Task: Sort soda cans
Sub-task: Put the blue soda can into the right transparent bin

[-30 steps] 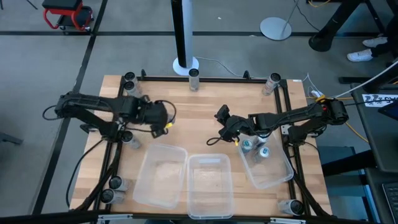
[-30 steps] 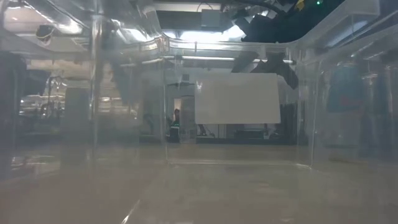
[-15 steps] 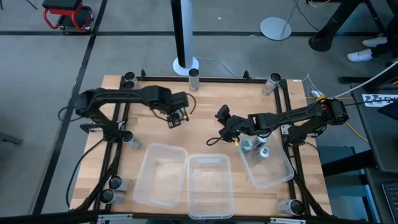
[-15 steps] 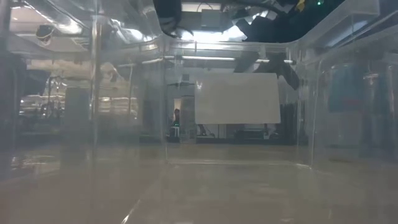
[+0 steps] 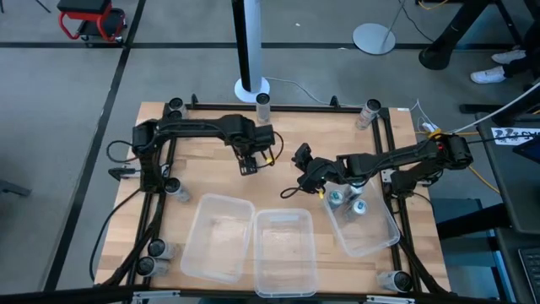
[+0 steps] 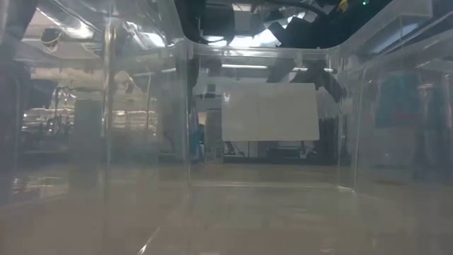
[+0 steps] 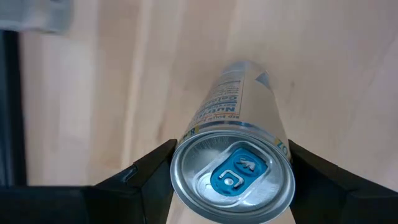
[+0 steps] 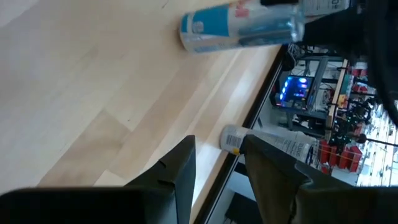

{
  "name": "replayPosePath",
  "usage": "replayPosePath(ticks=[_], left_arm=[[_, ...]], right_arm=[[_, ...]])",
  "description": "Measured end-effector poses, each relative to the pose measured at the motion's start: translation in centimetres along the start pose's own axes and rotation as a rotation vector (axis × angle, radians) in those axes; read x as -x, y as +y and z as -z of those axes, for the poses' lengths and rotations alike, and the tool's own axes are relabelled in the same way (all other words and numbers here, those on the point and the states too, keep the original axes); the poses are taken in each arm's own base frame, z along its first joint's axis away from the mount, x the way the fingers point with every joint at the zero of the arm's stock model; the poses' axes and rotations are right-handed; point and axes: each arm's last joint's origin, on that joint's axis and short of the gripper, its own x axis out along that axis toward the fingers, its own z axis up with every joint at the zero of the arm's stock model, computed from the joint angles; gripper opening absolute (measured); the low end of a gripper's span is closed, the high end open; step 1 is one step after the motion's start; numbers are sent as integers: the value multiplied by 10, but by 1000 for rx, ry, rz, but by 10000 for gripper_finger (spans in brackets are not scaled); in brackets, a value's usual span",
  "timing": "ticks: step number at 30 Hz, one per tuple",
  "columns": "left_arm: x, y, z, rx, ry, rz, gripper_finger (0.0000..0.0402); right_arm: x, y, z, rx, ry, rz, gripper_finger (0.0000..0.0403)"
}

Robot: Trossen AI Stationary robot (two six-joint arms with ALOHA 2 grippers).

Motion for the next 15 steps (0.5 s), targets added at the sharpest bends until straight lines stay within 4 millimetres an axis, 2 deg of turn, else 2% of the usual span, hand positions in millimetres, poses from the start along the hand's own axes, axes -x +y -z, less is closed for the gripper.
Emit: replayPosePath(ticks=[3,10,15], left_arm=[[0,-2,0,-17,2,3,241],[0,-2,-2,-4,-19,2,321],[6,-2,-3,-5,-27,3,334]], right_arm=[[0,0,0,1,-2,-2,136],[0,-1,-1,-6,-18,3,136],[0,-1,-1,-30,-19,3,136]])
